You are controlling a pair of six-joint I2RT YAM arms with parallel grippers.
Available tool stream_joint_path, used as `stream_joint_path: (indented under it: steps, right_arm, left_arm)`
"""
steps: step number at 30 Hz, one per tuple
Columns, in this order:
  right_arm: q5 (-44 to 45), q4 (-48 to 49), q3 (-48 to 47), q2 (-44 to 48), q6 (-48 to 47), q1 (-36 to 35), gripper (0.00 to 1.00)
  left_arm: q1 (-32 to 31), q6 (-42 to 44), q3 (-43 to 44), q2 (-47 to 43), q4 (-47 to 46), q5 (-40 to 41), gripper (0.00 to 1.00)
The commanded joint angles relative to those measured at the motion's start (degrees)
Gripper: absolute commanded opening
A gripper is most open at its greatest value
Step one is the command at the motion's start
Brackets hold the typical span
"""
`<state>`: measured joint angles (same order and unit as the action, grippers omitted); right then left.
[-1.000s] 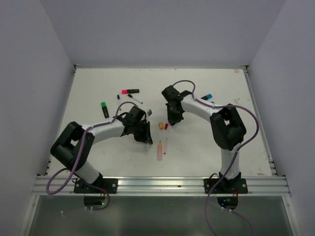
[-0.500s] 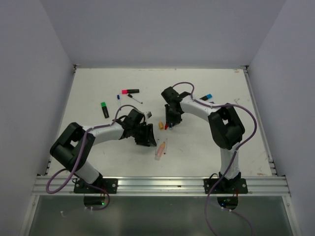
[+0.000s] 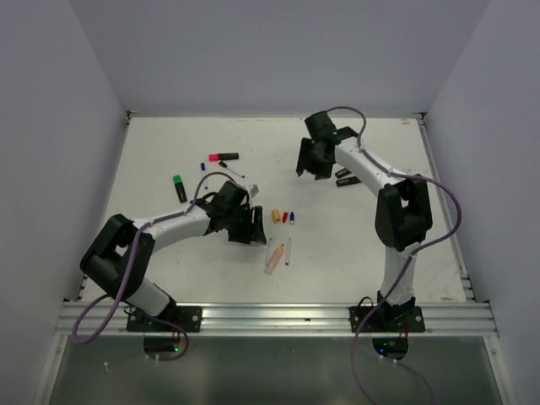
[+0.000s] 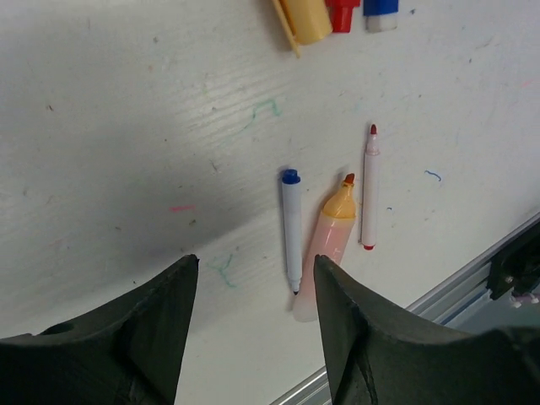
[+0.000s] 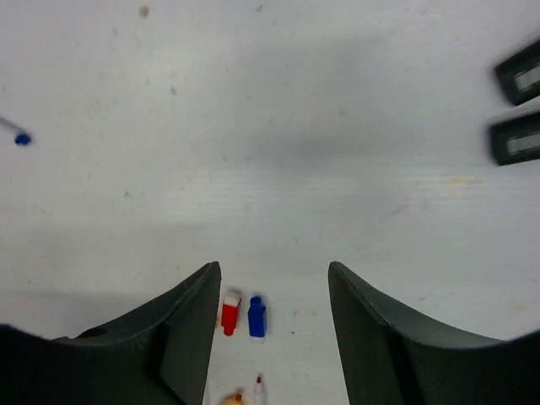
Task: Open the pen caps
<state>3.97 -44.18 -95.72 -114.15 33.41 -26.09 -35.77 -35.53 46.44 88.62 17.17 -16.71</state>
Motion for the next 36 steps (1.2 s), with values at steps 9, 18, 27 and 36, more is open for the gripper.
stream_joint_path:
  steps: [9,18,27,36]
  right_arm:
    - [9.39,-10.13,-21.08,-11.96,2.1,15.45,0.67]
    - [14.84,-14.35,-27.23,-18.3,6.14,19.05,0.78]
    - [15.37,-14.26,-31.18,-23.22,8.6,20.64,0.79]
    - [16.07,-14.27,-34.97,-28.06,10.45,20.81,0.72]
  left_arm:
    - [0.08,7.22,9.46,-3.28,2.61,4.23,0.64]
    - [0.0,9.95,9.73,-3.37,1.9,5.54,0.66]
    - [1.66,10.66,9.9,-2.31,1.29,4.23,0.68]
    - [3.25,10.92,10.78,-1.08,1.02,3.17,0.68]
